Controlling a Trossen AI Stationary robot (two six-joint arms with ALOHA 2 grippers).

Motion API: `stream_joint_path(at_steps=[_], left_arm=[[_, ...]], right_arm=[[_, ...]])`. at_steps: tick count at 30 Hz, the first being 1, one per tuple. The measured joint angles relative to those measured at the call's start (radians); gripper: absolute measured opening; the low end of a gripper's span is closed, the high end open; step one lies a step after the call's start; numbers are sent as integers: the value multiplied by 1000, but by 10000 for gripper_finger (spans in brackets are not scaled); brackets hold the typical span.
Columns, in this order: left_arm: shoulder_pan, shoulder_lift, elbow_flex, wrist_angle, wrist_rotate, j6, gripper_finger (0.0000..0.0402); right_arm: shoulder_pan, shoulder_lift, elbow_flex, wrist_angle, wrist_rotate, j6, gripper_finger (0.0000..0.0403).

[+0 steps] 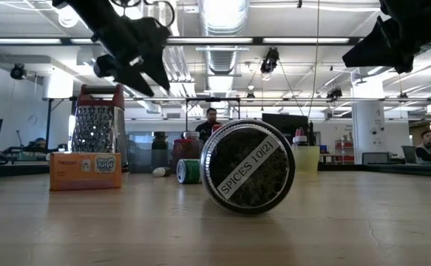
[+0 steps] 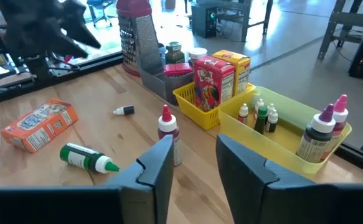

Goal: Pick & Place Kitchen Items
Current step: Put the black food coloring bottle into the light yellow bin

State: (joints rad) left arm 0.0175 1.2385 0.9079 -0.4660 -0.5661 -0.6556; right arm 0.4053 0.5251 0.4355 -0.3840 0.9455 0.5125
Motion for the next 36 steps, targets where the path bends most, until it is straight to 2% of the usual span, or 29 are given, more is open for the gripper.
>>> stream_joint_path(at_steps=[11, 17, 20, 23, 27, 36], left_arm=[[32, 202, 57, -10, 39, -51, 272], [107, 354, 214, -208, 163, -122, 272], [134, 424, 297, -311, 184, -141, 272], [154, 478, 358, -355, 193, -143, 272], [184, 532, 405, -355, 254, -129, 272], [244, 609, 407, -357, 304, -124, 272]], right_arm=[[0, 0, 0, -1, 0, 0, 82], [0, 0, 0, -1, 0, 1, 71], [0, 0, 0, -2, 0, 1, 68], [0, 0, 0, -5, 0, 0, 70], [0, 0, 0, -7, -1, 0, 84], [0, 0, -1, -9, -2, 0, 112]])
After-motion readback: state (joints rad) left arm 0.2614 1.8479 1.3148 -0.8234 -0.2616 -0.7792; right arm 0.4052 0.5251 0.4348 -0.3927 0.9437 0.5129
